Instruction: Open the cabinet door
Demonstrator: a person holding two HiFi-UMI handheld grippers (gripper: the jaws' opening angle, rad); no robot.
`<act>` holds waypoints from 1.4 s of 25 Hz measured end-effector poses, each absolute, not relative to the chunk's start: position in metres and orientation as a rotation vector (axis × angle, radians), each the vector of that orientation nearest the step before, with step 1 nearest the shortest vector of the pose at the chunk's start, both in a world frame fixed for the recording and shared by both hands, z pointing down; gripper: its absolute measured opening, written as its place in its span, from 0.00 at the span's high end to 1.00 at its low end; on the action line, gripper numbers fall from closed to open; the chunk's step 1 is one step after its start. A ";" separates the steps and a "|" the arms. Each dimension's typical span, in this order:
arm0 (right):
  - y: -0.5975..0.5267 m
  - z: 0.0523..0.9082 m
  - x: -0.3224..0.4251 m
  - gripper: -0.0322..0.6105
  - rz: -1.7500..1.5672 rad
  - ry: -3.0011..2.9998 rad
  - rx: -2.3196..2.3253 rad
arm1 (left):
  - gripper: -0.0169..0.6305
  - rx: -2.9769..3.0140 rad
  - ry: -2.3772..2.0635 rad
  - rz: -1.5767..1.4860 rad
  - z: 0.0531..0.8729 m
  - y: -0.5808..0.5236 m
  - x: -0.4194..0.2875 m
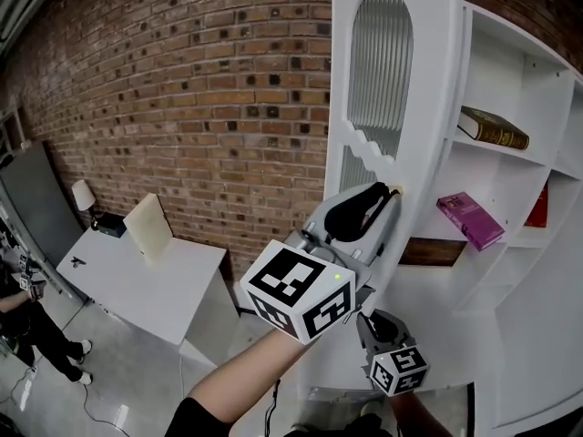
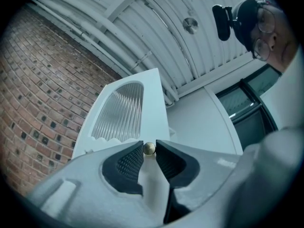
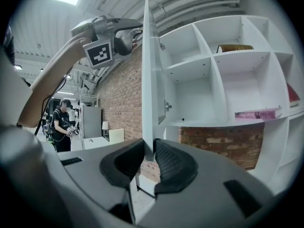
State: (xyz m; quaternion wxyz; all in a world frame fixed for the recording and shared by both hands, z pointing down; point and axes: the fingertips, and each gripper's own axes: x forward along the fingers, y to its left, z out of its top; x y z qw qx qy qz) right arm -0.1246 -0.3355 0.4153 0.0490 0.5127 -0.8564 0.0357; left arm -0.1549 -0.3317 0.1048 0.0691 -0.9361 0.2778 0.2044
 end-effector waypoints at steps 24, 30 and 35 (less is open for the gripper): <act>-0.327 0.416 -0.223 0.81 0.138 -2.687 1.439 | 0.82 -2.788 0.956 0.722 0.105 -0.334 -0.249; -0.329 0.414 -0.246 0.81 0.144 -2.675 1.431 | 0.84 -2.759 1.009 0.738 0.108 -0.337 -0.273; -0.330 0.414 -0.251 0.81 0.141 -2.652 1.455 | 0.87 -2.772 1.002 0.736 0.113 -0.339 -0.279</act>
